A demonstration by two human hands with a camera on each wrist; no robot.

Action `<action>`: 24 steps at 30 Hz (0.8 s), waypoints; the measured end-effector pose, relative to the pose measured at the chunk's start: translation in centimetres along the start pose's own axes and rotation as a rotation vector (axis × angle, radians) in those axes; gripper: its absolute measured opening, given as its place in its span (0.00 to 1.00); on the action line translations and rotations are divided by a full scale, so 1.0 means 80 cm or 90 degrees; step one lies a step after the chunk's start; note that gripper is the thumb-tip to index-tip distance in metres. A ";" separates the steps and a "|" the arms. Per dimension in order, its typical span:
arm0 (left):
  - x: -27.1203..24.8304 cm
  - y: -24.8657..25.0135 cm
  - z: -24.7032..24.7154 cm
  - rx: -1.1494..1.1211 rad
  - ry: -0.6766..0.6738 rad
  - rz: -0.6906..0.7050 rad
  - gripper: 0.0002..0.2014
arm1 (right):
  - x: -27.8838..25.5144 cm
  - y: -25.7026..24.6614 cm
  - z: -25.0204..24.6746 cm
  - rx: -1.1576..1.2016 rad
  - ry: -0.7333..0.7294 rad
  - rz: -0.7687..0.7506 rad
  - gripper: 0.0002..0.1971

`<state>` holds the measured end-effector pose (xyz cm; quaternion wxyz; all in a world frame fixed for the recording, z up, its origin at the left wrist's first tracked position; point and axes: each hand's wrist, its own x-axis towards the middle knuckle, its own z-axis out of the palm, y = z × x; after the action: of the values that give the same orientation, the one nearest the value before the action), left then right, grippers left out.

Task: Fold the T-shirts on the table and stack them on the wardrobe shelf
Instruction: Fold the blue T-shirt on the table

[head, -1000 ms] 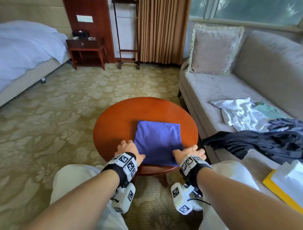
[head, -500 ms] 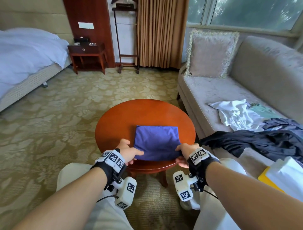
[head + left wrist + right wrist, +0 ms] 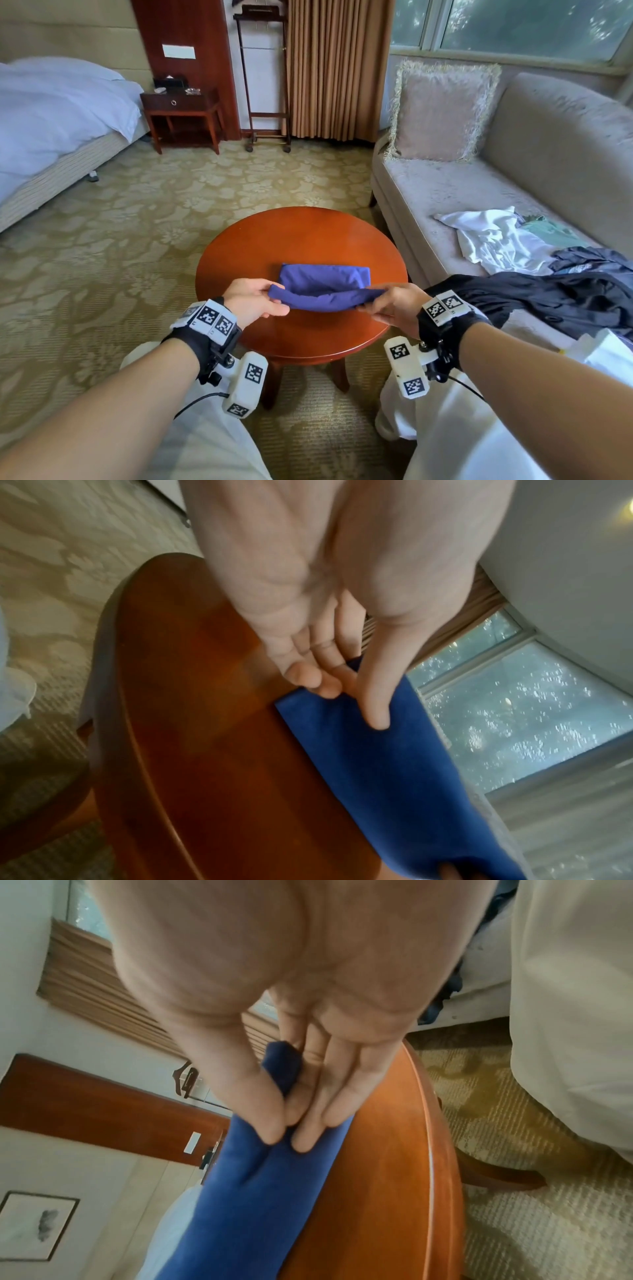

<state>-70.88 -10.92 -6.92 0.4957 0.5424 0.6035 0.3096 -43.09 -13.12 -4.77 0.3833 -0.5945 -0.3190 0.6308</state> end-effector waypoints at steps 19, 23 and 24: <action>0.083 0.000 0.011 0.321 0.120 0.137 0.16 | 0.101 -0.006 0.012 -0.491 0.281 -0.220 0.13; 0.108 -0.002 0.012 0.369 0.153 0.102 0.18 | 0.120 -0.002 0.016 -0.500 0.305 -0.148 0.15; 0.113 -0.003 0.014 0.375 0.157 0.090 0.18 | 0.125 -0.001 0.016 -0.500 0.310 -0.120 0.15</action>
<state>-69.21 -2.46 -9.82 0.2176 0.6617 0.6833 0.2187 -44.32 -4.40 -9.61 0.2490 -0.7935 -0.4868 0.2671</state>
